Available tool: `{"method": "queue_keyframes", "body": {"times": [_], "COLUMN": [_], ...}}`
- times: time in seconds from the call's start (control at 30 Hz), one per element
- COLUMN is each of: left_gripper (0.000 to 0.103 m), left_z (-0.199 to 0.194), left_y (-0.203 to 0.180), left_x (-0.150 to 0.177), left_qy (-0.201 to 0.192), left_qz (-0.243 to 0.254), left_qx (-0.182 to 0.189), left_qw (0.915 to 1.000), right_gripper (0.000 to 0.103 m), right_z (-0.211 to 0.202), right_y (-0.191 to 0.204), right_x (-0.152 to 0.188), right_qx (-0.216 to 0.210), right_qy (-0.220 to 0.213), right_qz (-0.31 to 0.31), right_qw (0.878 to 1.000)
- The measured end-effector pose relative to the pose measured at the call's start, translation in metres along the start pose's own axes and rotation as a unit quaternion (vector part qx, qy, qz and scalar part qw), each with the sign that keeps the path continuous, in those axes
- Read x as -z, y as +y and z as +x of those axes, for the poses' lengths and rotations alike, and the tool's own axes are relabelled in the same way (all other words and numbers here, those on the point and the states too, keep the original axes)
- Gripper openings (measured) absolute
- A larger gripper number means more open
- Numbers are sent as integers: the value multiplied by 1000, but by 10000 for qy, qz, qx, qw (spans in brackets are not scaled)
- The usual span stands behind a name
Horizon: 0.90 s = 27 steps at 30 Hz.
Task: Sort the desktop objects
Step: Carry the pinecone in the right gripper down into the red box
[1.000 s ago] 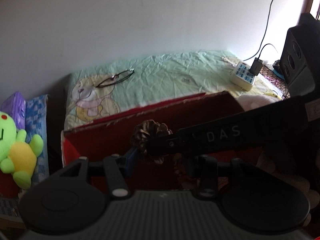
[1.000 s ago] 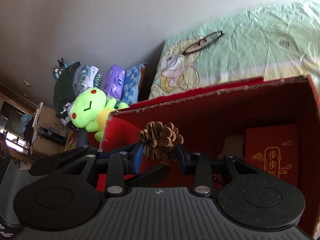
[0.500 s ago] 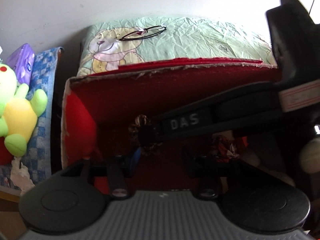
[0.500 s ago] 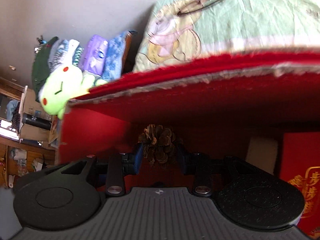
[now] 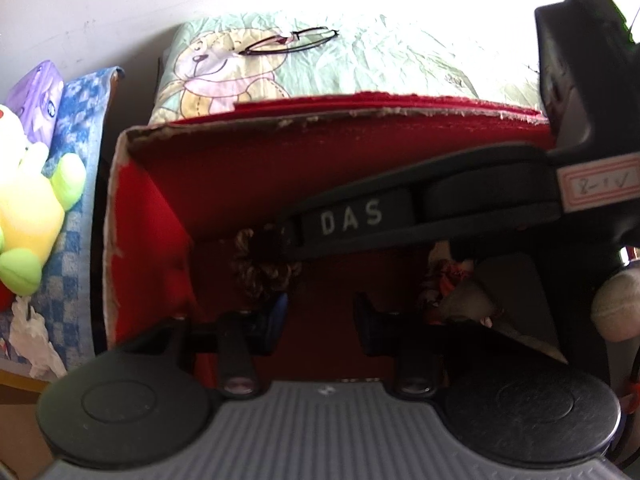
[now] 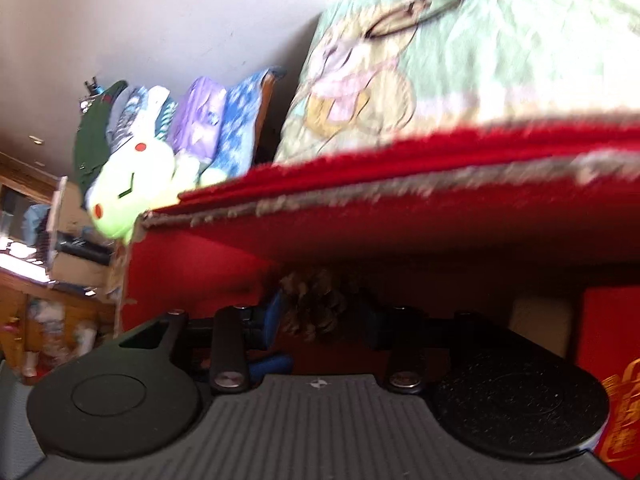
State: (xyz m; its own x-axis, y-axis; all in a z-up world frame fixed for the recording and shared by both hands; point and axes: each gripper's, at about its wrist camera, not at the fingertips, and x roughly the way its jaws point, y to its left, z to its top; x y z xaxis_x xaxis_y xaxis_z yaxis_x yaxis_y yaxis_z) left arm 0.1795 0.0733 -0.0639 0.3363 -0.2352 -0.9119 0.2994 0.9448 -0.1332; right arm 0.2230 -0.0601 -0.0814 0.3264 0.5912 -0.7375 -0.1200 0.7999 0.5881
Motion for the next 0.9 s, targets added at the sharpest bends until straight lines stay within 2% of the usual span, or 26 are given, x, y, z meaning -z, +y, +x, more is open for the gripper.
{"method": "queue_keyframes", "body": {"times": [0.07,0.23,0.37,0.43,0.5,0.53,0.57,0.73,0.9], "left_gripper": [41,41,41,41,41,33,31,37,37], "left_z": [-1,-2,-4,-5,-4,-3,-3,-1,-3], "left_y": [1,1,0,0,1,0,0,2,1], "left_x": [2,4,7,7,5,5,6,3,4], "left_qy": [7,-13,-20,-20,-20,-16,-4,-42,-127], "left_qz": [-6,-39,-62,-68,-77,-58,-38,-99,-87], "left_qx": [-16,-72,-93,-102,-113,-112,-116,-103,-201], "left_qw": [10000,10000,9999,9999,9999,9999,9999,9999,9997], "right_gripper": [45,45,33,26,26,26,26,28,30], "right_z": [-1,-7,6,9,11,13,15,7,4], "right_y": [-1,-4,-5,-9,-10,-7,-3,2,9], "right_x": [-1,-4,-3,-5,-5,-3,-2,-3,0], "right_qx": [8,-611,-100,-76,-225,-423,-577,-972,-594], "right_qy": [-38,-95,85,163,278,433,527,315,61], "right_qz": [14,184,125,294,304,261,196,104,-112], "right_qw": [10000,9979,9998,9994,9989,9978,9967,9947,9982]}}
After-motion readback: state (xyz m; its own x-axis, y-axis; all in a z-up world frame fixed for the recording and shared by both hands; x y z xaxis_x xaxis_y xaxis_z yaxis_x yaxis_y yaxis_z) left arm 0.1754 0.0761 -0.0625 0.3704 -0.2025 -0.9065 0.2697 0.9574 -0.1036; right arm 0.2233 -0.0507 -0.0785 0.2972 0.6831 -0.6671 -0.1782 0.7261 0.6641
